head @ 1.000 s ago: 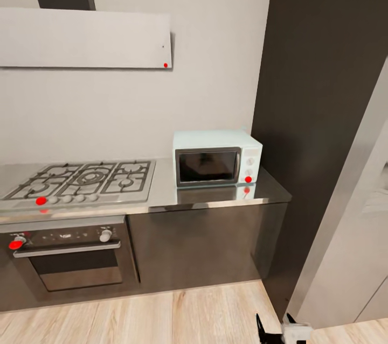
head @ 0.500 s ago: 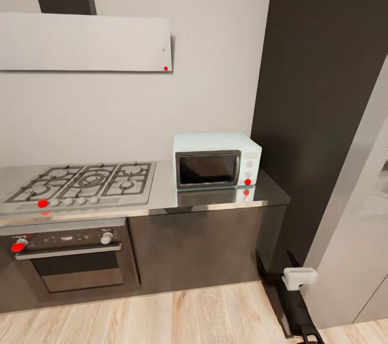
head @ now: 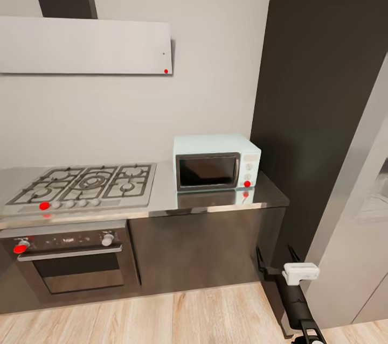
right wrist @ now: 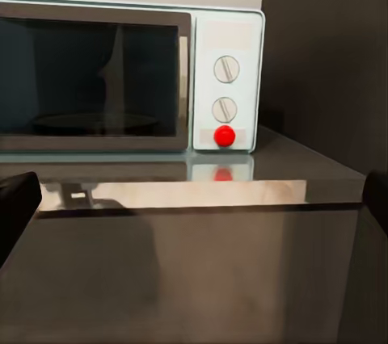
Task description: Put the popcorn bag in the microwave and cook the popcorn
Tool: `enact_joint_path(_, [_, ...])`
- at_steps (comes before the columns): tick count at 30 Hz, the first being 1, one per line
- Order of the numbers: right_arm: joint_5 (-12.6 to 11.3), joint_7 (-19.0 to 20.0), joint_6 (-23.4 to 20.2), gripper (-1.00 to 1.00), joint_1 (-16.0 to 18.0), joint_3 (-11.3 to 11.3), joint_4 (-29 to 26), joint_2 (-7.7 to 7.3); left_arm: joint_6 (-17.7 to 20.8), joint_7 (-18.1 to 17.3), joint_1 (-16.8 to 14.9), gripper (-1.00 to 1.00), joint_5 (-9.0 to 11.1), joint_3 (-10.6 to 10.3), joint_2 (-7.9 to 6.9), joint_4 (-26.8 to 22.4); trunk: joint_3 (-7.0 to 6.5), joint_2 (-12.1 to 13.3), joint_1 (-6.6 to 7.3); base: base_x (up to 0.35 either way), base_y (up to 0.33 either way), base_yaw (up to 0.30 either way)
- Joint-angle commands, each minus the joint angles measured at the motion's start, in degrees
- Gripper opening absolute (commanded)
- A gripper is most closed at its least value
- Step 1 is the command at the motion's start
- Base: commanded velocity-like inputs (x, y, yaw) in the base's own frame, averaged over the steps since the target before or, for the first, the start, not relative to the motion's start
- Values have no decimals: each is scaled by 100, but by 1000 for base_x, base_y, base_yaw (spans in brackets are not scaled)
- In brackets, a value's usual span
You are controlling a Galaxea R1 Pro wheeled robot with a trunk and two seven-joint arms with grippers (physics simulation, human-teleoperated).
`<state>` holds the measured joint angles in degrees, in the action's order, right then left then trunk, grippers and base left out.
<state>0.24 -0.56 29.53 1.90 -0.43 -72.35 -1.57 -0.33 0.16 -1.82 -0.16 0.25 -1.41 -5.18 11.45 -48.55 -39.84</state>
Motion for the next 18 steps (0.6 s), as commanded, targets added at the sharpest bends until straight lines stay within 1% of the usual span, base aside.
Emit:
enact_joint_path(1, [3, -6, 16, 100, 2, 0, 1, -1, -3, 2, -3, 100, -2, 2, 0, -1, -11, 36, 22, 16, 0, 0])
enact_joint_path(4, [1, -50, 0, 100, 1, -5, 1, -1, -2, 2, -3, 100, -2, 2, 0, -1, -64, 156, 88, 61, 0, 0])
enact_joint_path(8, [-5, -404, -41, 100, 3, -3, 1, -1, 1, 2, -6, 100, -2, 2, 0, -1, -136, 317, 176, 124, 0, 0])
enact_joint_path(11, [1, -521, -175, 100, 3, -1, 1, -1, 48, 2, -6, 100, -1, 2, 0, 1, -190, 437, 242, 218, 0, 0])
enact_joint_path(15, [3, -515, -168, 100, 0, 7, 1, -1, 51, 2, -4, 100, -2, 2, 0, -1, -262, 597, 329, 326, 0, 0])
enact_joint_path(17, [57, -513, -212, 100, 3, 34, -6, -67, -11, 1, -11, 100, -2, -24, 16, 0, -261, 596, 329, 0, 0, 0])
enact_joint_path(18, [46, -514, -203, 100, 3, 34, -6, -94, -11, 1, -11, 100, -2, -22, 17, 0, -261, 596, 329, 0, 0, 0])
